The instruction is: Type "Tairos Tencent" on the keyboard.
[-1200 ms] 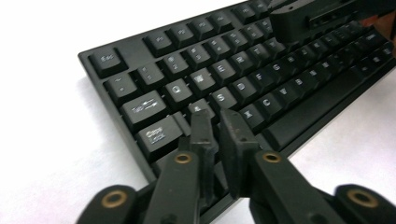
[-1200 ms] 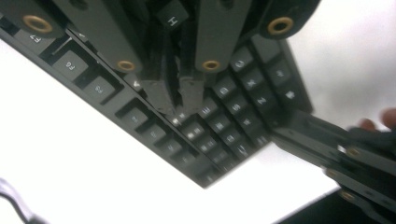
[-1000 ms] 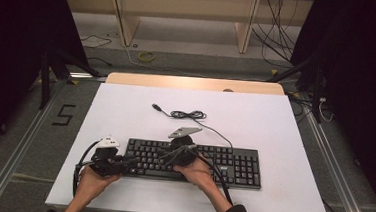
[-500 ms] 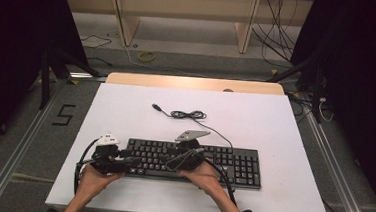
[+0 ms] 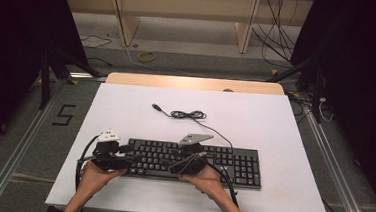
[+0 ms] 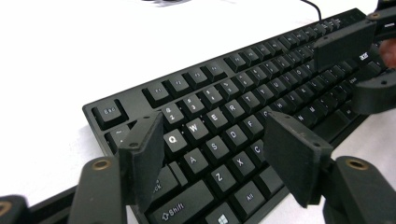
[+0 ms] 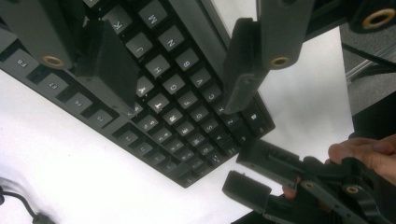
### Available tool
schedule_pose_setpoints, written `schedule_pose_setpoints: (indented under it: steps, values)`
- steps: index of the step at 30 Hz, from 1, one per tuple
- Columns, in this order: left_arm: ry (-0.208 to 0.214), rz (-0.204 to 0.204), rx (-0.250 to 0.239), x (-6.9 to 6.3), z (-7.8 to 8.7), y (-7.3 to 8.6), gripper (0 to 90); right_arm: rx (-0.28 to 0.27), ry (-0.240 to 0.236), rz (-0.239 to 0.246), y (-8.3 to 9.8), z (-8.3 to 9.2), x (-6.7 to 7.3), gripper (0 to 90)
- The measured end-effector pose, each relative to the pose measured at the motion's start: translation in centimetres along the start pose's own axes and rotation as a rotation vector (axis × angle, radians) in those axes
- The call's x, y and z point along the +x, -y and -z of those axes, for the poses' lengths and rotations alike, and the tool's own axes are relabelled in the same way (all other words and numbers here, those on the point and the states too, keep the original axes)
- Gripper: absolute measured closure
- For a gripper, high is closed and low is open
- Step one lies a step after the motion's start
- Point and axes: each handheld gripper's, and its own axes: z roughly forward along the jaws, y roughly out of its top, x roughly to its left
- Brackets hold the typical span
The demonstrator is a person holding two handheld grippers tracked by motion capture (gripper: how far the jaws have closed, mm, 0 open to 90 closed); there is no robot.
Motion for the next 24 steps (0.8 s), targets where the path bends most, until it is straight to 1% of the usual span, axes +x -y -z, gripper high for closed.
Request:
schedule_pose_setpoints:
  steps: [3, 7, 11, 13, 15, 18, 19, 20, 22, 23, 24]
  values:
    - [-0.002, 0.001, -0.003, 0.1, -0.2, -0.3, 37.2, 0.001, 0.006, -0.003, 0.2, 0.1, 0.0, 43.8]
    - [0.002, -0.008, 0.002, 0.0, -0.5, -0.6, 39.9, 0.001, 0.006, -0.002, 0.5, 0.3, 0.1, 43.1]
    - [0.016, -0.016, 0.019, -0.1, -1.0, -1.0, 51.2, 0.009, 0.010, 0.004, 0.9, 0.5, 0.3, 40.6]
    - [0.027, -0.004, 0.025, -0.1, -1.3, -1.2, 57.4, 0.007, 0.012, 0.008, 1.1, 0.6, 0.3, 39.7]
    - [0.036, -0.011, 0.044, -0.1, -1.8, -1.5, 61.7, 0.007, 0.012, 0.005, 1.2, 0.8, 0.3, 39.3]
    - [0.044, -0.016, 0.059, -0.3, -2.1, -1.7, 67.9, 0.004, 0.017, 0.005, 1.5, 0.9, 0.3, 38.6]
    - [0.043, -0.025, 0.073, -0.5, -2.5, -1.9, 70.5, 0.004, 0.016, 0.007, 1.6, 1.0, 0.4, 38.5]
    - [0.043, -0.025, 0.073, -0.5, -2.5, -1.9, 73.0, 0.003, 0.017, 0.007, 1.6, 1.0, 0.4, 38.3]
    - [0.037, -0.033, 0.089, -0.7, -2.9, -2.0, 77.7, 0.002, 0.015, 0.007, 1.7, 1.1, 0.4, 37.6]
    - [0.037, -0.042, 0.096, -0.8, -3.0, -2.0, 77.7, 0.002, 0.015, 0.007, 1.7, 1.1, 0.4, 37.6]
    - [0.035, -0.045, 0.102, -0.9, -3.2, -2.0, 81.8, 0.000, 0.018, 0.016, 1.8, 1.3, 0.5, 36.3]
